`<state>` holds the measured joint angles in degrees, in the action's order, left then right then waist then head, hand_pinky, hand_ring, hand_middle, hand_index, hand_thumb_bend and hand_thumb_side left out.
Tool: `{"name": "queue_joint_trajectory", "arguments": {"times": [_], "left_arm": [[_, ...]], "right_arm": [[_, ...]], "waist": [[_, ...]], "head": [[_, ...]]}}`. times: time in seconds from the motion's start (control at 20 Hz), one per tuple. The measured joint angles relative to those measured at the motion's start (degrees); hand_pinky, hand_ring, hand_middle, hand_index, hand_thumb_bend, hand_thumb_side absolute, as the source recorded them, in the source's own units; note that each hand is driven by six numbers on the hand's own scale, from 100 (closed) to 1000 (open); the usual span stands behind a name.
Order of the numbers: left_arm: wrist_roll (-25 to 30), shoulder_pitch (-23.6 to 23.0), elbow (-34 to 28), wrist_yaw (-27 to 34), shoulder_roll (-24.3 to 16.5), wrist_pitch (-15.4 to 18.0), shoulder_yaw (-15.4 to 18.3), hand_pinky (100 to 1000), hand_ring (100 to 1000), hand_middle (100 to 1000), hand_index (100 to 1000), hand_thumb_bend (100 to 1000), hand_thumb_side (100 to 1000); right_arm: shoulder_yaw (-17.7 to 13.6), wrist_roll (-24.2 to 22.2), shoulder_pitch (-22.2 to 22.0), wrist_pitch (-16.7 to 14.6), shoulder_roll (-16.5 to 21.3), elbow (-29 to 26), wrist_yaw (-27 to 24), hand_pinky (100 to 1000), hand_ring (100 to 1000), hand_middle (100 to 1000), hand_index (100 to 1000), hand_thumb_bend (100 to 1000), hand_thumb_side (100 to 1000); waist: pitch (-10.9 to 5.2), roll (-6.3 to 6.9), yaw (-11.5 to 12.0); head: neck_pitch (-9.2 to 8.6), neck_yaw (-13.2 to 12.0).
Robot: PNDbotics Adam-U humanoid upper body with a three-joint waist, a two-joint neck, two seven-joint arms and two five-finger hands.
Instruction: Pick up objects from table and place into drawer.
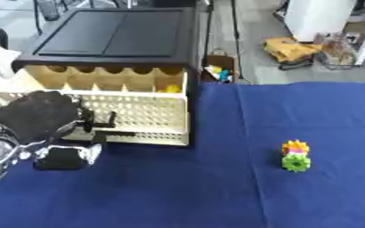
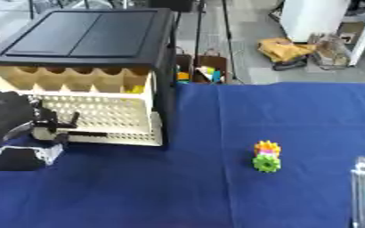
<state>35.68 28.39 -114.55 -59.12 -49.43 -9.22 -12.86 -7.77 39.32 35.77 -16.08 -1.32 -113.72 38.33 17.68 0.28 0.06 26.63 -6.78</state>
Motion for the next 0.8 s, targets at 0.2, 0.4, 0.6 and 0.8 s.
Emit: {"name": "queue_joint_trajectory", "arguments": {"times": [0.2,0.4,0.6,0.8], "left_arm": [[-0.05,-0.15,-0.01,0.02,0.0,0.06,0.12,100,100,100,630,119,788],[-0.26,-0.49,-0.01,0.04,-0.01,0.25,0.3,100,100,100,610,119,790],[-0.56,-0.68,-0.01,0.08,-0.04,0.56,0.34,100,100,100,594,123,791],[-0.61,-1.23,-0.03,0.07,-0.37,0.52,0.5,100,100,100,585,127,792]], "right_arm": [[0.0,0.07,0.0,0.0,-0.08,0.0,0.1,674,525,474,751,100,1000],[0.0,0.19,0.0,0.1,-0.11,0.0,0.14,674,525,474,751,100,1000],[0.01,0.28,0.0,0.18,-0.11,0.0,0.15,674,525,474,751,100,1000],[0.02,0.29,0.0,0.19,-0.11,0.0,0.16,674,525,474,752,100,1000]], "waist": [[-0.04,0.0,0.01],[-0.04,0.01,0.01],[-0.04,0.01,0.03],[-0.04,0.06,0.04]], "head": [[-0.01,0.0],[-0.01,0.02],[-0.01,0.02],[-0.01,0.17]]}}
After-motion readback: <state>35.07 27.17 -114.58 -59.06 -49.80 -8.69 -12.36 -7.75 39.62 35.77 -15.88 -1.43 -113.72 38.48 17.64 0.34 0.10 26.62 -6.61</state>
